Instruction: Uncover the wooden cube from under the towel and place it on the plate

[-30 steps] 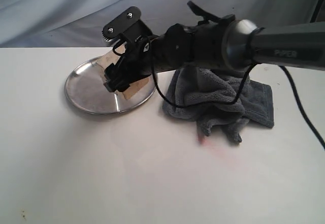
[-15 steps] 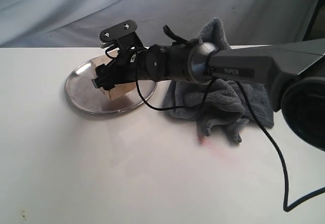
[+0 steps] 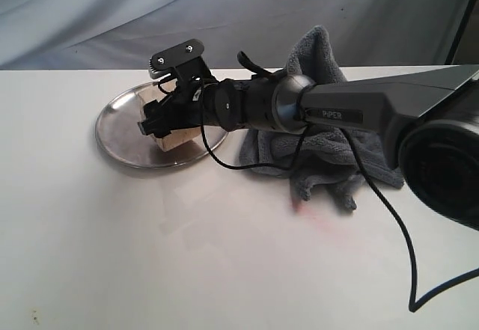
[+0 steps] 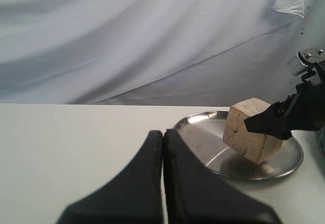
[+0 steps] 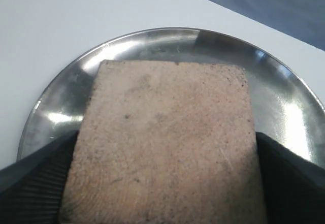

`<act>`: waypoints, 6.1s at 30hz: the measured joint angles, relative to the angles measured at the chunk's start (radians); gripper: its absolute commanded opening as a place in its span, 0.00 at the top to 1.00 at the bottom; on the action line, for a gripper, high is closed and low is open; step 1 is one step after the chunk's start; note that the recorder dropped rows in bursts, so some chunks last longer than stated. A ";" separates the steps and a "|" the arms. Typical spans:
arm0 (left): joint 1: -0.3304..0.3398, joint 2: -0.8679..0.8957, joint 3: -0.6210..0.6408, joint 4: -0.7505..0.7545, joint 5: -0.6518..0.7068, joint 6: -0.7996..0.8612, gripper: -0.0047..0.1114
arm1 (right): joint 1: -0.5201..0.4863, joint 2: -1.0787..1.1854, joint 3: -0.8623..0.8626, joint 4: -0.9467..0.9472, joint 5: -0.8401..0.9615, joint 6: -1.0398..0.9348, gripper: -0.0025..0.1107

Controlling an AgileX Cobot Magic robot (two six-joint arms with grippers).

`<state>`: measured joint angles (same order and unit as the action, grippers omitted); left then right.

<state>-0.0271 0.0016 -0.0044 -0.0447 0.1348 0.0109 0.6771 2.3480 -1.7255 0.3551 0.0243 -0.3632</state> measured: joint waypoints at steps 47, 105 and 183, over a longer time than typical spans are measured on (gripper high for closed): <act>0.000 0.000 0.000 0.000 0.000 0.000 0.95 | 0.021 -0.115 -0.004 -0.071 0.019 0.008 0.28; 0.000 0.000 0.000 0.000 0.000 0.000 0.95 | -0.544 -1.388 1.093 -0.255 -0.165 0.182 0.11; 0.000 0.000 0.000 0.000 0.000 0.000 0.95 | -0.544 -2.343 1.603 -0.234 0.033 0.258 0.58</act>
<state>-0.0271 0.0016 -0.0044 -0.0447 0.1348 0.0109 0.1334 0.0045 -0.1222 0.1212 0.0573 -0.1050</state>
